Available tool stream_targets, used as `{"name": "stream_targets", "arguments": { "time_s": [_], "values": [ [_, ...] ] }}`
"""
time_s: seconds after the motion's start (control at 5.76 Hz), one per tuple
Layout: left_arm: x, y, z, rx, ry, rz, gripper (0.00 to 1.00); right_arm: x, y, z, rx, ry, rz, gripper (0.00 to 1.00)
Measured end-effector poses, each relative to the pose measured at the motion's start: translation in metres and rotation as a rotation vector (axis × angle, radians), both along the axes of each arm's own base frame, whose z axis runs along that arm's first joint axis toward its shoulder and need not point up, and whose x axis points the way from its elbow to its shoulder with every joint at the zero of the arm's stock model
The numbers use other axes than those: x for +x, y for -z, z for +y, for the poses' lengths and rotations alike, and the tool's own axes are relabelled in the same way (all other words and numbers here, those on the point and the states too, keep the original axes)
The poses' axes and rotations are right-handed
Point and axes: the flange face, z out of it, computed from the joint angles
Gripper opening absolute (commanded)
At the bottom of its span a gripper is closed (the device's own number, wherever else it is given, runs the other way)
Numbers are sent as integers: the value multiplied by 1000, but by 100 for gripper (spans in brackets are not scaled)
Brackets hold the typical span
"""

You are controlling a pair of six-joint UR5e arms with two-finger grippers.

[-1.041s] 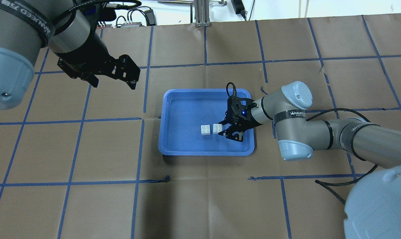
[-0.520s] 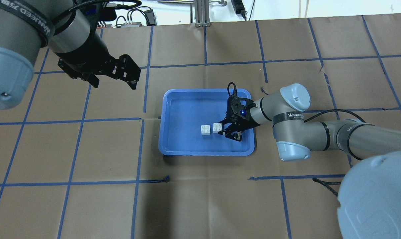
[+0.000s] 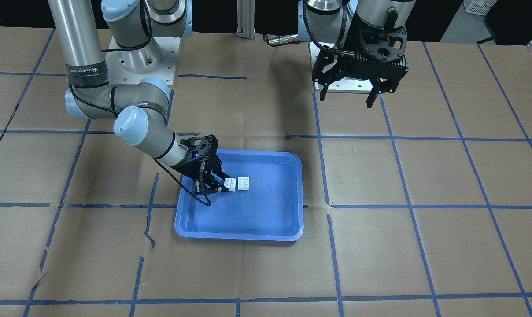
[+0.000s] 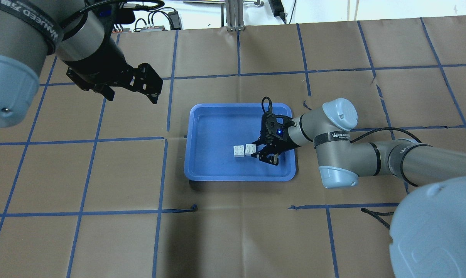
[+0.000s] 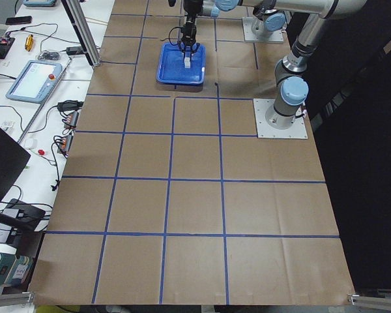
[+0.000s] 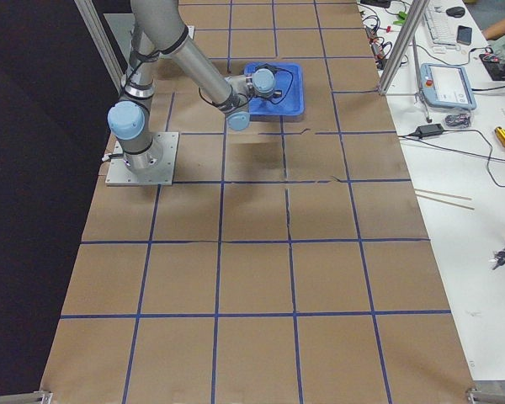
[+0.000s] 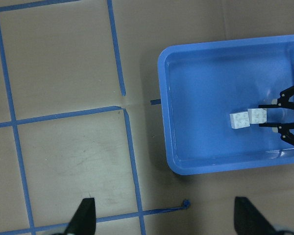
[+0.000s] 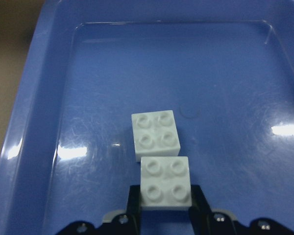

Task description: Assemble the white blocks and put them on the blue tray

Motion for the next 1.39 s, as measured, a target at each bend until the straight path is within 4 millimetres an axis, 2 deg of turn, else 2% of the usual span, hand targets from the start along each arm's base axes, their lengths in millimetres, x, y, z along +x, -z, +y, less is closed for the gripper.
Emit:
{"name": "stream_targets", "arguments": {
  "time_s": [0.52,0.69,0.87,1.04,1.39],
  "values": [
    [0,0,0,-1,0,3,99,6,-1,3,-5,-14,0,27],
    [0,0,0,-1,1,4,99,7,-1,3,-4,-15,0,38],
    [0,0,0,-1,2,5,99,7,-1,3,-2,-13,1,78],
    [0,0,0,-1,2,6,99,7,0,3,2,-10,0,99],
    [0,-3,0,-7,0,8,99,8,-1,3,6,-4,-2,100]
  ]
}}
